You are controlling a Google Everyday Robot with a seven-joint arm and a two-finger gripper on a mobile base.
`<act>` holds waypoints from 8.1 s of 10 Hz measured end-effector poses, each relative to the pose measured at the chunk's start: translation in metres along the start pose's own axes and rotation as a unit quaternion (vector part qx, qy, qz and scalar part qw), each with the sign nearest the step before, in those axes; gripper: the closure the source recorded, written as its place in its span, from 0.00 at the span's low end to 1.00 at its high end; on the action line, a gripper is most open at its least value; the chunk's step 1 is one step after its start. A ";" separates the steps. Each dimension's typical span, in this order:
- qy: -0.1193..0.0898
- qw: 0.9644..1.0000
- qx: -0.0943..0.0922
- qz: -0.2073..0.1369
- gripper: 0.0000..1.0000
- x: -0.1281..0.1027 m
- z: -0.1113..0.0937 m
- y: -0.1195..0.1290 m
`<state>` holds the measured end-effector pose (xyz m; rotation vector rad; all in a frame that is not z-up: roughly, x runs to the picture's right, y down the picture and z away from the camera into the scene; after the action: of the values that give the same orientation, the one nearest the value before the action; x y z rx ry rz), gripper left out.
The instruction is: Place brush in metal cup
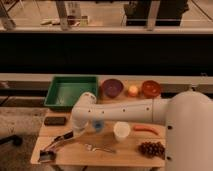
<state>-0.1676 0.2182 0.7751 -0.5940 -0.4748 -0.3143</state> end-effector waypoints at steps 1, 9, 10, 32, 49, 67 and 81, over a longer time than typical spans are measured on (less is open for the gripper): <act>0.004 1.000 0.006 0.003 1.00 0.001 -0.011 -0.001; 0.023 0.999 0.035 -0.018 1.00 -0.029 -0.080 -0.004; 0.024 0.999 0.041 -0.024 1.00 -0.035 -0.090 -0.003; 0.105 0.961 0.237 -0.096 1.00 -0.075 -0.263 -0.020; 0.131 0.964 0.222 -0.073 1.00 -0.016 -0.252 -0.070; 0.135 0.970 0.197 -0.053 1.00 0.016 -0.222 -0.083; 0.148 0.970 0.186 -0.058 1.00 0.014 -0.205 -0.086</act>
<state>-0.1225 0.0251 0.6726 -0.1490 -0.2703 -0.4059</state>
